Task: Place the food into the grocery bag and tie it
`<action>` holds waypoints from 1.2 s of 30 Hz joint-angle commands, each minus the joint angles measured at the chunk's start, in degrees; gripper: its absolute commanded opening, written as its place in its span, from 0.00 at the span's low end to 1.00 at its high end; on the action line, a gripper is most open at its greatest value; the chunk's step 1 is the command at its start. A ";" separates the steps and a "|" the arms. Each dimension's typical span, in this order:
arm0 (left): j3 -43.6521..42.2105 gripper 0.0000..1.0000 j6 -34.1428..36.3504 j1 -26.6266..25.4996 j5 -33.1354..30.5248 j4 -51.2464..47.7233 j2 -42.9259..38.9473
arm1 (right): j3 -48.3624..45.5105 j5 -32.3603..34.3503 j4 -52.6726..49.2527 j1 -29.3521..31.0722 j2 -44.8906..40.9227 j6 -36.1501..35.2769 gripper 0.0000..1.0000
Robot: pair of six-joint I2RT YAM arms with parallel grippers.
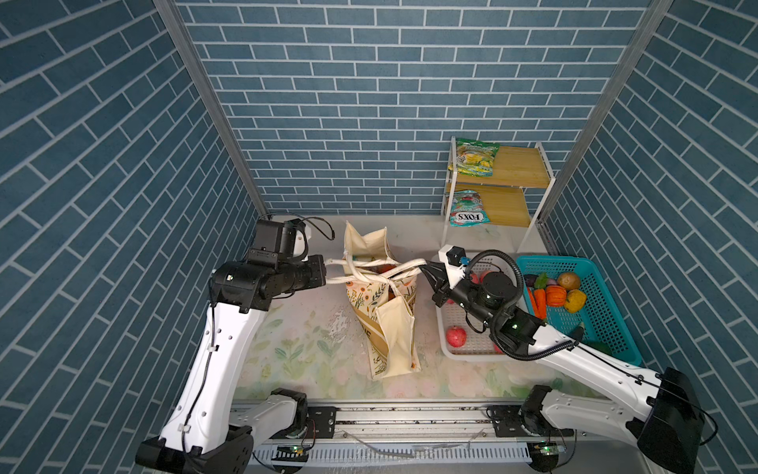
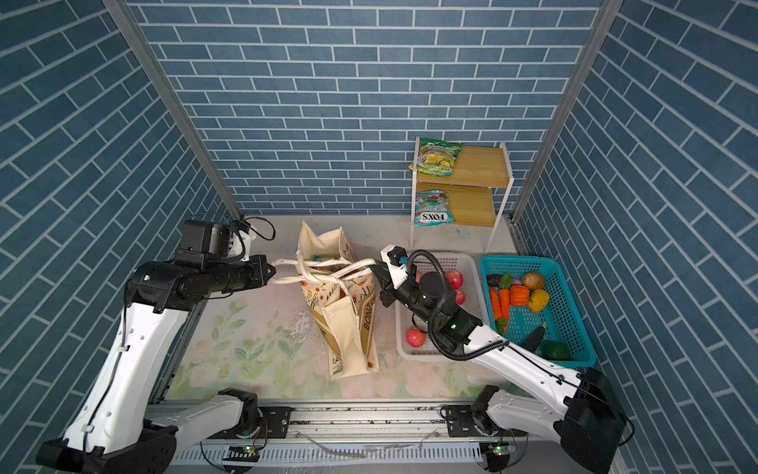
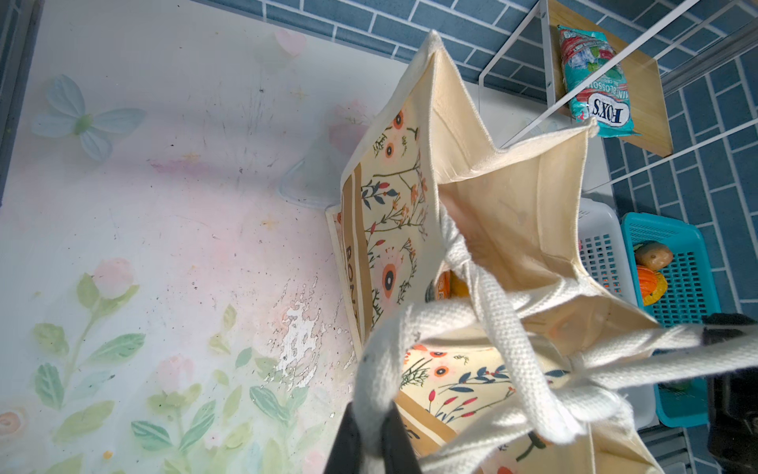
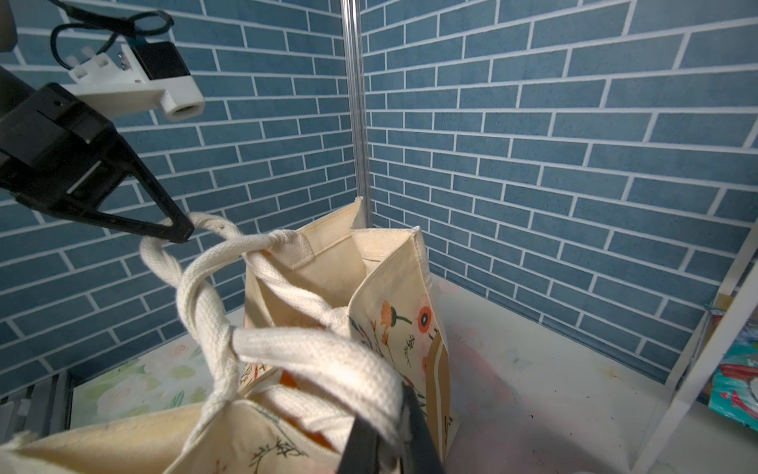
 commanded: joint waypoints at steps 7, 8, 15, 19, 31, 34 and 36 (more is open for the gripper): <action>-1.98 0.00 3.11 1.42 3.38 1.40 -1.75 | 7.11 -4.53 -18.95 -1.57 0.98 -18.37 0.27; -2.18 0.00 3.12 1.42 3.70 1.66 -1.79 | 7.69 -4.55 -19.64 -1.60 1.09 -19.38 0.29; -2.78 0.00 3.25 1.33 5.37 2.39 -1.91 | 13.36 -5.32 -26.29 -1.62 3.31 -27.67 0.45; -2.76 0.00 3.32 1.17 5.83 2.56 -1.99 | 17.57 -6.07 -29.86 -1.61 5.09 -30.74 0.47; -2.32 0.00 3.29 0.46 5.75 2.65 -1.99 | 28.81 -8.83 -41.58 -0.57 11.54 -36.29 0.47; -2.39 0.00 3.12 0.15 5.75 2.98 -1.93 | 31.31 -8.49 -43.60 0.05 13.47 -37.74 0.46; -2.39 0.00 2.99 -0.15 5.74 3.17 -1.85 | 32.81 -7.84 -45.01 0.43 14.89 -38.76 0.45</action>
